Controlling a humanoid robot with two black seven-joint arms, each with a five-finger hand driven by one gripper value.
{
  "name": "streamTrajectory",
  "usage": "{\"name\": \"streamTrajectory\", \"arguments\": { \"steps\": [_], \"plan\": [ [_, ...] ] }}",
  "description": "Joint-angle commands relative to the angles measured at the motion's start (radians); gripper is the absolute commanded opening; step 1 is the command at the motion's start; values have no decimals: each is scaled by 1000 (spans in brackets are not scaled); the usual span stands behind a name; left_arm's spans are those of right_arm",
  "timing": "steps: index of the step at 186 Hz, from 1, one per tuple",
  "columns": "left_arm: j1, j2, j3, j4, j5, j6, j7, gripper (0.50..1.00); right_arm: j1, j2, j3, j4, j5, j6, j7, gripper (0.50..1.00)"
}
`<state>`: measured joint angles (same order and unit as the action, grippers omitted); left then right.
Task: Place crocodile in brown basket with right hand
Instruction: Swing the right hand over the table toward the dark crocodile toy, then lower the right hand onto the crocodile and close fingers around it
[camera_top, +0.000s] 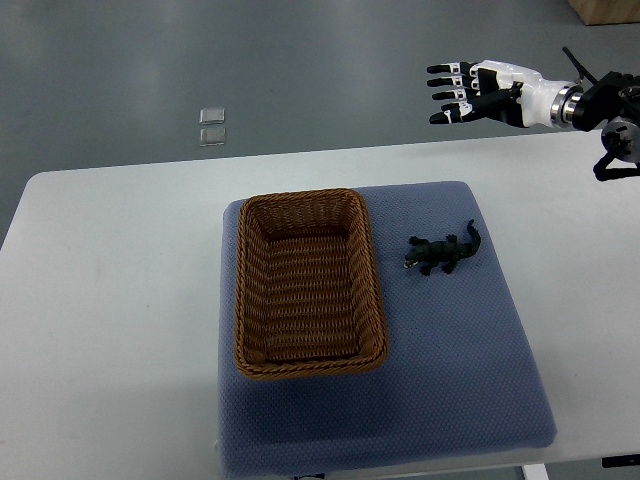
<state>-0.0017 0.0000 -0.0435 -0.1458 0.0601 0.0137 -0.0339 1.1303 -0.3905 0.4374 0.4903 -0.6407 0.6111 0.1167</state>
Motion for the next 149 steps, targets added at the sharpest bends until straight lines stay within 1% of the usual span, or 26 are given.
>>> {"name": "streamTrajectory", "arguments": {
  "steps": [1,36,50,60,69,90,116,149],
  "plan": [
    [0,0,1,0,0,0,0,1000,-9,-65,-3,165,-166,0,0,936],
    [0,0,1,0,0,0,0,1000,-76,-176,-2,477,-444,0,0,936],
    [0,0,1,0,0,0,0,1000,-107,-209,-3,576,-528,0,0,936],
    [0,0,-1,0,-2,0,0,1000,-129,-223,-3,622,-573,0,-2,936],
    [0,0,1,0,-2,0,0,1000,-144,-223,-3,640,-603,-4,-3,936],
    [0,0,1,0,-2,-1,0,1000,-172,-212,-5,643,-680,-60,-20,936],
    [0,0,1,0,-2,-1,0,1000,-195,-211,-22,643,-752,-108,-23,934],
    [0,0,1,-1,-2,-1,2,1000,-193,-222,-111,643,-795,-197,-28,934]
  ]
}}
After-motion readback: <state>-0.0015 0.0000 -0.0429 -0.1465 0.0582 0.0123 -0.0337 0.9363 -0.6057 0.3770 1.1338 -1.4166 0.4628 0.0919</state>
